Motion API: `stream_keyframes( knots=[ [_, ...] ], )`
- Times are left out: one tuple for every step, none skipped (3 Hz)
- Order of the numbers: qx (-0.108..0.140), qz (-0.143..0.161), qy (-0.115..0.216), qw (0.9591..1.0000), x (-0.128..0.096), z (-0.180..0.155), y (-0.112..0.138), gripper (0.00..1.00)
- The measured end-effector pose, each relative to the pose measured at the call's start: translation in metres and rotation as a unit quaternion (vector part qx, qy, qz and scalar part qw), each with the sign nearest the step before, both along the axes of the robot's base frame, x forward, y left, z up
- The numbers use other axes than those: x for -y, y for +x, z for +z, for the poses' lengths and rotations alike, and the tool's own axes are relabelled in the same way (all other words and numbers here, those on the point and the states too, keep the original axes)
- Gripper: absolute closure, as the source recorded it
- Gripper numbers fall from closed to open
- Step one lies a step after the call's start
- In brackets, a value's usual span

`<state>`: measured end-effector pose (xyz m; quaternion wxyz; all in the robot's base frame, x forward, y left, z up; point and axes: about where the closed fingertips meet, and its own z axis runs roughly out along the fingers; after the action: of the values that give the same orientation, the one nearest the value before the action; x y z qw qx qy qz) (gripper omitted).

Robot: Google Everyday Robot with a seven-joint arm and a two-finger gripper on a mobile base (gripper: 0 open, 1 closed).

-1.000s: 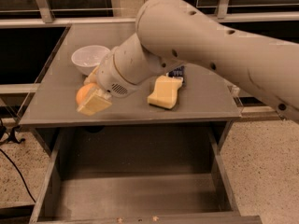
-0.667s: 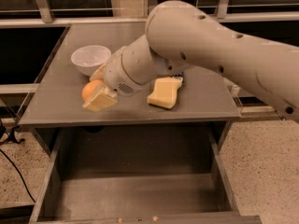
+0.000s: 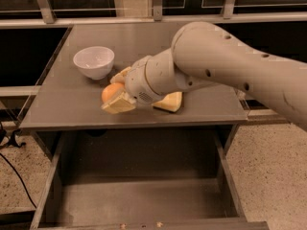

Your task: Pick orange from top drawer and place on counter

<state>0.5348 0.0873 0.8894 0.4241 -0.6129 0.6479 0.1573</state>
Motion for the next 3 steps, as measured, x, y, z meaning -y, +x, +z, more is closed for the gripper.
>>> stream_keyframes(
  knots=[
    [-0.008, -0.040, 0.010, 0.9991, 0.019, -0.016, 0.007, 1.00],
    [-0.015, -0.059, 0.018, 0.9980, 0.028, -0.027, 0.009, 1.00],
    [-0.020, -0.074, 0.029, 0.9966, 0.034, -0.039, 0.009, 1.00]
  ],
)
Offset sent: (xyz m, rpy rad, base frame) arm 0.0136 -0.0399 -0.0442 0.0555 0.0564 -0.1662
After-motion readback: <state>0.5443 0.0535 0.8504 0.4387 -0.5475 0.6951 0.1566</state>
